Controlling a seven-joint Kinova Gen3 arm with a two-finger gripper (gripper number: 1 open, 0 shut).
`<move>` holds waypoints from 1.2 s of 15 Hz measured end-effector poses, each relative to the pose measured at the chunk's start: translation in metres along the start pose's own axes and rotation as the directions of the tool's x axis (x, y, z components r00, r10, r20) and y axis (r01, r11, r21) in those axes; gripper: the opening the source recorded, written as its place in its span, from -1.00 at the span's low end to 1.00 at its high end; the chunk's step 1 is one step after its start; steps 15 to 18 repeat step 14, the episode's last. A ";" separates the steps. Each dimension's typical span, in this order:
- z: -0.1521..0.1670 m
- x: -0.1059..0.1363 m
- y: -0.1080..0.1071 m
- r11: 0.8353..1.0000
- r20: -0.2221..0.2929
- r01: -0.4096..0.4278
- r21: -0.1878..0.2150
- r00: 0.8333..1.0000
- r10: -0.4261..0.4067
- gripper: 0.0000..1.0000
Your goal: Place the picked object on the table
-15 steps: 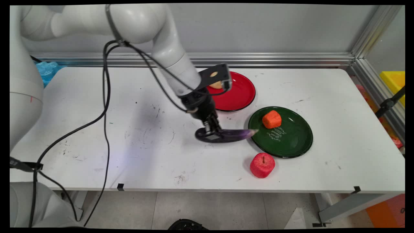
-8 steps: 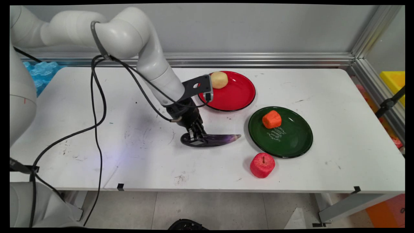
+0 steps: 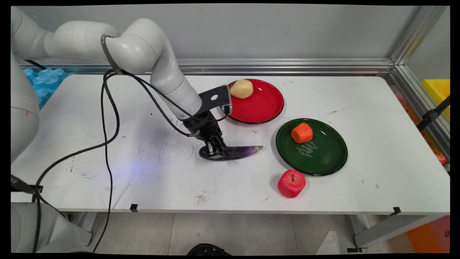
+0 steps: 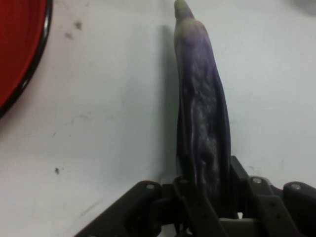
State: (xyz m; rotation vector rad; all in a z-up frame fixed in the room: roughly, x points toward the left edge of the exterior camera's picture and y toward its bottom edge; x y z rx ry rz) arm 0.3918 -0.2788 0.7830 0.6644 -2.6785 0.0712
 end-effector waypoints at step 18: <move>0.006 0.001 -0.016 0.999 -0.032 0.007 0.032 0.999 -0.006 1.00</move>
